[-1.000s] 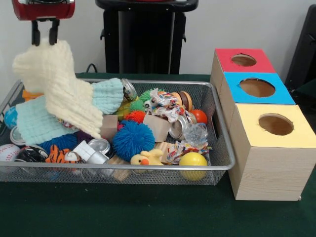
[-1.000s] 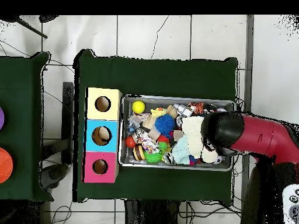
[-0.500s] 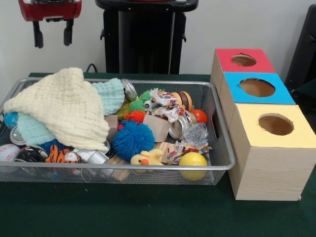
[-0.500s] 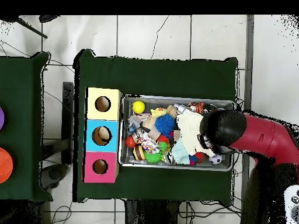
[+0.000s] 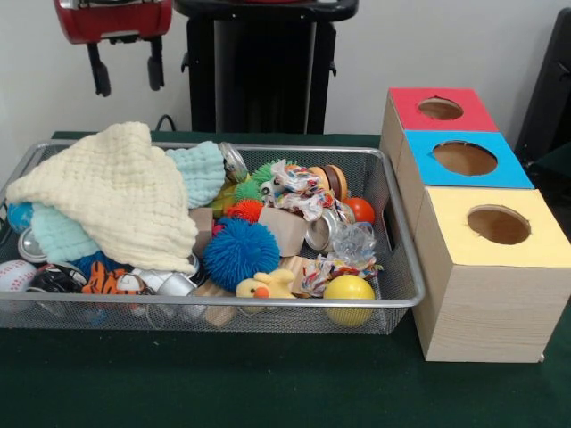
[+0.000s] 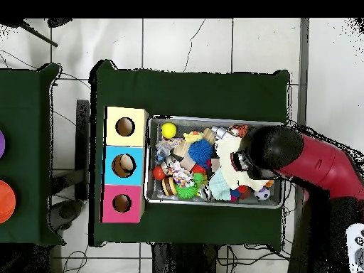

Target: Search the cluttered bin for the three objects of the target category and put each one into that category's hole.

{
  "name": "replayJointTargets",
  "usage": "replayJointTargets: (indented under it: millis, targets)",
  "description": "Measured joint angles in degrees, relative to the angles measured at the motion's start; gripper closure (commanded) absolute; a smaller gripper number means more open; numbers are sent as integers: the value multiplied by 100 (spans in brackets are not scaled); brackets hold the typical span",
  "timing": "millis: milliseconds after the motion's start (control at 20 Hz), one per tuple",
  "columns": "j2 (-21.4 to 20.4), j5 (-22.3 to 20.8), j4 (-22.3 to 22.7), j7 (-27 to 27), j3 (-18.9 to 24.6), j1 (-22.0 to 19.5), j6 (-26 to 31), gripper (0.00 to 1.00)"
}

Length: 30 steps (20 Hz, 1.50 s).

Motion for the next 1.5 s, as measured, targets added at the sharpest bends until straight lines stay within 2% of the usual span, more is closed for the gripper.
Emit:
replayJointTargets:
  millis: [100,500,900,1350,1500]
  targets:
    - [55,236,0,181,-22,125,0,0]
    - [202,531,0,600,-20,416,0,0]
    - [404,542,-109,605,10,413,0,0]
    - [813,409,-705,605,51,379,0,0]
    - [934,387,-866,605,184,256,-62,0]
